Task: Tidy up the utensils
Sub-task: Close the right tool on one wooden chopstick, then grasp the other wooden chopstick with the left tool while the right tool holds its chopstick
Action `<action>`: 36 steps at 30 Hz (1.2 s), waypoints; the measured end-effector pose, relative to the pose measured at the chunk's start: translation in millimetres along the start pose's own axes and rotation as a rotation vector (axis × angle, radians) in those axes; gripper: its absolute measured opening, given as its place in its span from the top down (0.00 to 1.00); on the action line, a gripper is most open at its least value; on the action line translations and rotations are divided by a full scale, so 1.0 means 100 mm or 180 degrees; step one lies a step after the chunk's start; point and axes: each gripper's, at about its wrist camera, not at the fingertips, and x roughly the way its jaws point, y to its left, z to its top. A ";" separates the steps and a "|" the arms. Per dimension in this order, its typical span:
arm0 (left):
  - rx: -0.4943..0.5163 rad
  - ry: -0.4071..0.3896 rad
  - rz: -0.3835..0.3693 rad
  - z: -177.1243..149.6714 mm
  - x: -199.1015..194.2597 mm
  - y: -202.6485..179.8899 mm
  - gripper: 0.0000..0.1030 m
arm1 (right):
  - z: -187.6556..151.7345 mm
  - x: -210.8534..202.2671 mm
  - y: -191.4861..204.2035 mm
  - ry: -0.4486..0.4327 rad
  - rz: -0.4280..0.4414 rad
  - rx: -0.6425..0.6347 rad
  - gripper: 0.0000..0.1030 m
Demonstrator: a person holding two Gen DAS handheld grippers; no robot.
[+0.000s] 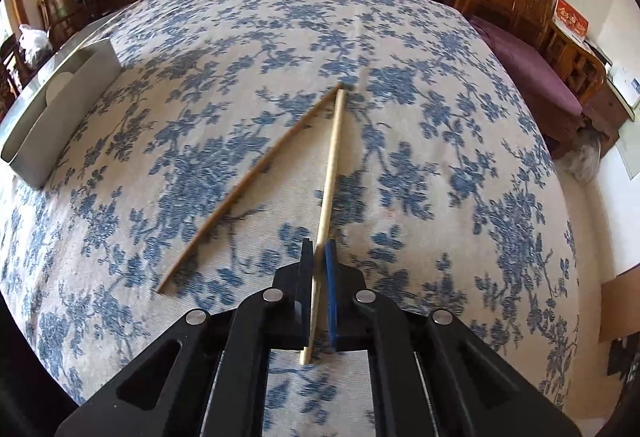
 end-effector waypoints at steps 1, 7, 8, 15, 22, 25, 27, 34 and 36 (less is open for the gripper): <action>0.0014 0.0010 -0.0014 0.02 0.03 -0.04 0.20 | 0.00 -0.01 -0.03 -0.0014 0.0000 0.0016 0.94; 0.0139 0.0077 -0.0085 0.14 0.25 -0.28 0.20 | 0.04 -0.11 -0.20 -0.0105 0.0076 0.0128 0.94; 0.0155 0.0086 -0.0096 0.16 0.28 -0.32 0.20 | 0.05 -0.13 -0.23 -0.0121 0.0087 0.0145 0.94; 0.0280 0.0173 -0.0203 0.32 0.62 -0.65 0.20 | 0.09 -0.22 -0.40 -0.0222 0.0137 0.0270 0.94; 0.0421 0.0266 -0.0305 0.39 0.93 -0.96 0.20 | 0.03 -0.10 -0.54 -0.0172 0.0123 0.0349 0.94; 0.0461 0.0289 -0.0353 0.40 1.05 -1.07 0.26 | -0.02 -0.04 -0.60 -0.0138 0.0145 0.0412 0.94; 0.0472 0.0335 -0.0414 0.41 1.13 -1.13 0.33 | -0.03 -0.02 -0.64 -0.0129 0.0139 0.0435 0.94; 0.0471 0.0434 -0.0563 0.46 1.34 -1.25 0.66 | -0.06 0.02 -0.74 -0.0135 0.0195 0.0533 0.94; 0.0480 0.0454 -0.0606 0.45 1.37 -1.29 0.74 | -0.06 0.02 -0.73 -0.0141 0.0188 0.0527 0.94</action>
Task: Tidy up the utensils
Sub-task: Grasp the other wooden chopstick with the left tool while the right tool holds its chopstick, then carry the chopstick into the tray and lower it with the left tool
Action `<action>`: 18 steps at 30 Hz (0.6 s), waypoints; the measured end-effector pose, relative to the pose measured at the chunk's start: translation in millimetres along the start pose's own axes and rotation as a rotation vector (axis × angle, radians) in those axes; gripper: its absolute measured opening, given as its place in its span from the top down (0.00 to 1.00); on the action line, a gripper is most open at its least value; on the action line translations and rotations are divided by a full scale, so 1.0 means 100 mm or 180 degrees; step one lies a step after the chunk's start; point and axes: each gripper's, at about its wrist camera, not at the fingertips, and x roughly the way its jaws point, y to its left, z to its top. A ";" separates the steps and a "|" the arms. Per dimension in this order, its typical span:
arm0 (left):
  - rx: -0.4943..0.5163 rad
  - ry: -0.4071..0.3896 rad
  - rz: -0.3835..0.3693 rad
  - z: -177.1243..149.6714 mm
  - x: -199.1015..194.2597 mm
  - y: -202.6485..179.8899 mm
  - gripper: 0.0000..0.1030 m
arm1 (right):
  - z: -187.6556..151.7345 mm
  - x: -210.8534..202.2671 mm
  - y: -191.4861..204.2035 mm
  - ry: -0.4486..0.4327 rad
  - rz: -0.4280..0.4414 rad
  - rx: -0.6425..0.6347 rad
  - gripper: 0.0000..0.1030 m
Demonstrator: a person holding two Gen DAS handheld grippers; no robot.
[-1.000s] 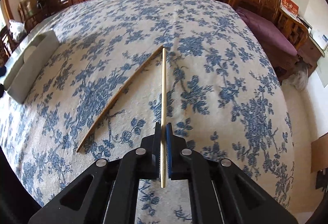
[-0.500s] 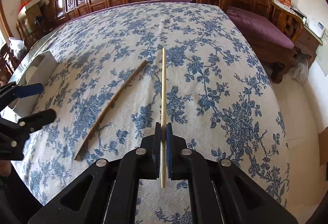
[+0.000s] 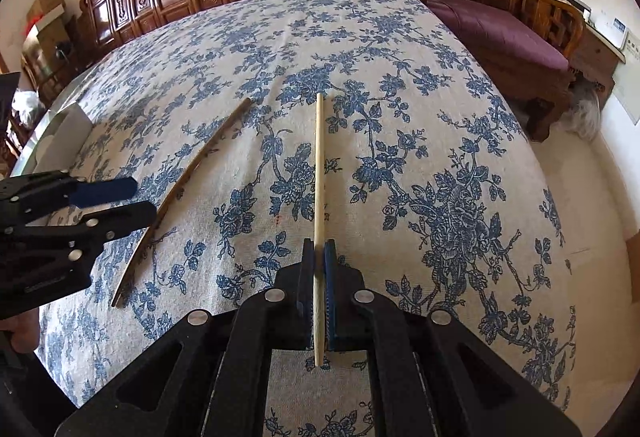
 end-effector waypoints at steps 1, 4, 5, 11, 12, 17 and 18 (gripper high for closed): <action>0.0019 0.0008 -0.0003 0.00 0.02 -0.02 0.75 | 0.00 0.00 0.00 -0.0001 -0.0003 -0.0001 0.94; 0.0075 0.0041 0.0025 -0.01 0.07 -0.05 0.82 | 0.00 0.00 0.00 -0.0002 0.0000 0.0001 0.94; 0.0077 0.0035 0.0035 -0.01 0.08 -0.05 0.82 | 0.01 0.00 0.00 -0.0004 -0.0002 -0.0002 0.94; 0.0105 -0.0001 0.0053 -0.03 0.07 -0.03 0.95 | 0.02 0.00 0.03 -0.0004 -0.0052 -0.0057 0.94; 0.0095 0.0007 0.0059 -0.04 0.06 -0.02 0.96 | 0.02 0.00 0.03 0.0002 -0.0045 -0.0062 0.94; 0.0033 -0.0001 0.0128 -0.09 -0.05 0.11 0.96 | 0.03 -0.03 0.11 -0.0004 0.0013 -0.0087 0.94; 0.0017 -0.0013 0.0144 -0.11 -0.08 0.14 0.96 | 0.04 -0.04 0.14 -0.0018 0.0026 -0.0105 0.94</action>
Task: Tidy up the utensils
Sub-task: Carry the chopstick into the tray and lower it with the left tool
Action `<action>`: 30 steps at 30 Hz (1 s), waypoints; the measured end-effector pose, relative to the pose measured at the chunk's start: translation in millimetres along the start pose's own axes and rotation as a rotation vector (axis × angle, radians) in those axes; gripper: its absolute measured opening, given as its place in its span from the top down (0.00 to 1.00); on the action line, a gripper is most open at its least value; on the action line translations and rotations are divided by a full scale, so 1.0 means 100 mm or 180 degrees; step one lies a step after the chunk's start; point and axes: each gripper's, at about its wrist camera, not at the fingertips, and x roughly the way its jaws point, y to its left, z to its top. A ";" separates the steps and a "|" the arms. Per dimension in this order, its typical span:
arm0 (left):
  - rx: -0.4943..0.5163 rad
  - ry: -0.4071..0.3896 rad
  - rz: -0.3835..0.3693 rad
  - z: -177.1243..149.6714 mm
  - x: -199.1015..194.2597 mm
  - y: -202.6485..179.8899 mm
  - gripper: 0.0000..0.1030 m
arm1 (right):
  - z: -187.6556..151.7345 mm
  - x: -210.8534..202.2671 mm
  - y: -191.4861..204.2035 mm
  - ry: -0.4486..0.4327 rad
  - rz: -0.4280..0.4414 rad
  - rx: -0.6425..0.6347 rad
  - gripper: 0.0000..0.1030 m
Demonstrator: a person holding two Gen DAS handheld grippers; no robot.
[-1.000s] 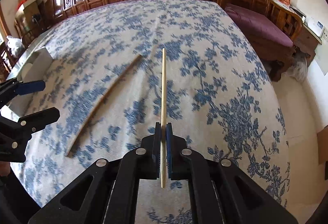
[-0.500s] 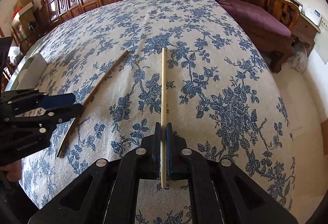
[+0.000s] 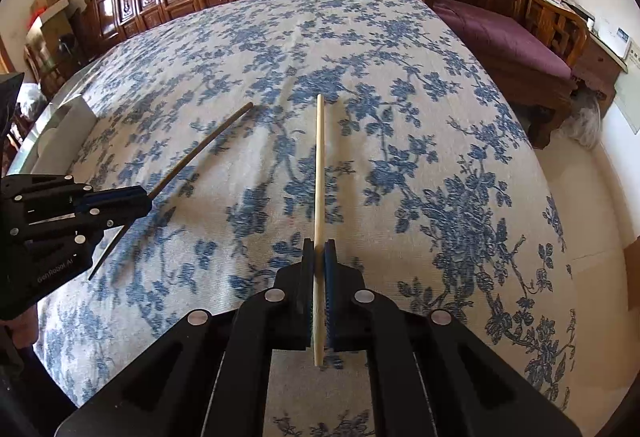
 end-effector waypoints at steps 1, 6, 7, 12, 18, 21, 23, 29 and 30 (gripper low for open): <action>-0.0019 -0.0013 0.0015 -0.01 -0.04 0.04 0.96 | 0.01 -0.02 0.02 -0.0010 0.0007 -0.0012 0.94; -0.0100 -0.0076 0.0085 -0.06 -0.22 0.19 0.96 | 0.07 -0.13 0.19 -0.0089 0.0072 -0.0112 0.94; -0.0123 -0.0095 0.0106 -0.07 -0.27 0.23 0.96 | 0.07 -0.15 0.22 -0.0104 0.0080 -0.0132 0.94; -0.0168 -0.0179 0.0207 -0.13 -0.48 0.37 0.96 | 0.11 -0.26 0.41 -0.0175 0.0145 -0.0263 0.94; -0.0230 -0.0304 0.0304 -0.20 -0.73 0.50 0.96 | 0.15 -0.38 0.60 -0.0247 0.0222 -0.0369 0.94; -0.0293 -0.0375 0.0339 -0.24 -0.89 0.60 0.96 | 0.17 -0.45 0.71 -0.0285 0.0268 -0.0424 0.94; -0.0336 -0.0421 0.0362 -0.28 -1.01 0.68 0.96 | 0.17 -0.48 0.80 -0.0304 0.0292 -0.0476 0.94; -0.0429 -0.0513 0.0427 -0.38 -1.28 0.90 0.96 | 0.15 -0.60 1.08 -0.0351 0.0350 -0.0672 0.94; -0.0439 -0.0529 0.0442 -0.40 -1.32 0.93 0.96 | 0.15 -0.62 1.11 -0.0357 0.0356 -0.0696 0.94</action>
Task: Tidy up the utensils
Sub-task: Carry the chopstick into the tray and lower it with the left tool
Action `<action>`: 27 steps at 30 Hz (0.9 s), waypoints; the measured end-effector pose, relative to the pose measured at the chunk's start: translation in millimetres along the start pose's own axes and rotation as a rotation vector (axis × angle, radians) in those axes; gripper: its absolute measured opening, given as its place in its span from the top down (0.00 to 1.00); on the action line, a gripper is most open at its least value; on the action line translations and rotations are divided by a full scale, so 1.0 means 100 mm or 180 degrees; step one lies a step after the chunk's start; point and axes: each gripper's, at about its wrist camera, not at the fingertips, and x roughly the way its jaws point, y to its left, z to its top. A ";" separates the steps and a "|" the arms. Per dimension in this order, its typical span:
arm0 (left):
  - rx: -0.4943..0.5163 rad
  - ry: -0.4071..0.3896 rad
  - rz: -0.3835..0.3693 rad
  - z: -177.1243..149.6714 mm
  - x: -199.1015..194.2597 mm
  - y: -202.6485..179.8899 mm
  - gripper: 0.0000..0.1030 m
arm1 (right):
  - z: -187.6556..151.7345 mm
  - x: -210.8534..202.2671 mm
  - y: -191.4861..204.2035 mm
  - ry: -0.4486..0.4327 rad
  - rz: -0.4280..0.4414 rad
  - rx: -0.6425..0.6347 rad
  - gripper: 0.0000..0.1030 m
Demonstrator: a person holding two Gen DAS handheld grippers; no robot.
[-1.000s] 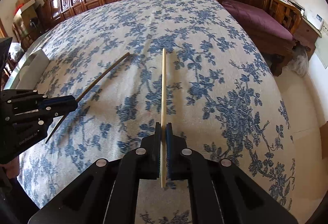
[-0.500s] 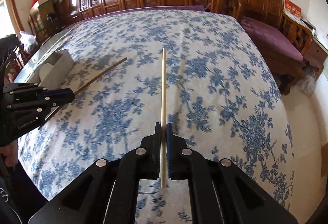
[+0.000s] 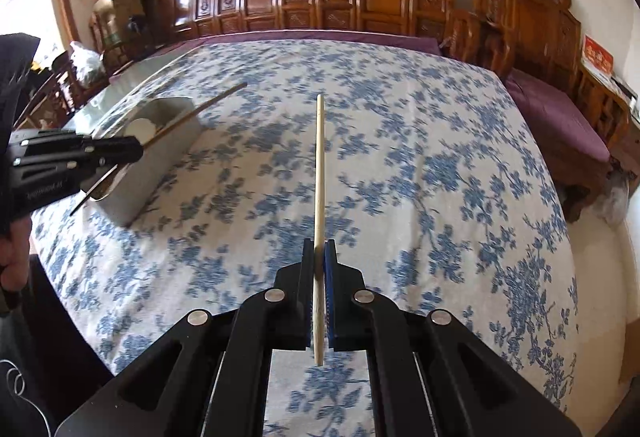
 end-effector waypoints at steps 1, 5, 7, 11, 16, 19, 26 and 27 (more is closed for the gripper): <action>-0.0017 -0.0014 0.0013 0.00 -0.03 0.05 0.96 | 0.01 -0.01 0.06 -0.0006 0.0017 -0.0036 0.94; -0.0102 -0.0044 0.0014 -0.02 -0.12 0.21 0.96 | 0.04 -0.05 0.22 -0.0007 0.0072 -0.0129 0.94; -0.0137 -0.0057 0.0024 -0.03 -0.16 0.30 0.96 | 0.05 -0.08 0.29 -0.0023 0.0106 -0.0169 0.94; -0.0176 -0.0066 0.0079 -0.07 -0.20 0.45 0.96 | 0.07 -0.12 0.42 -0.0052 0.0160 -0.0234 0.94; -0.0289 -0.0026 0.0175 -0.13 -0.16 0.70 0.96 | 0.06 -0.11 0.50 -0.0036 0.0192 -0.0281 0.94; -0.0409 0.0024 0.0179 -0.16 -0.10 0.87 0.96 | 0.05 -0.09 0.51 -0.0010 0.0196 -0.0289 0.94; -0.0539 0.0138 0.0262 -0.25 0.09 1.13 0.96 | 0.01 0.01 0.53 0.0058 0.0207 -0.0280 0.94; -0.0546 0.0162 0.0274 -0.26 0.13 1.15 0.96 | 0.01 0.03 0.53 0.0072 0.0221 -0.0272 0.94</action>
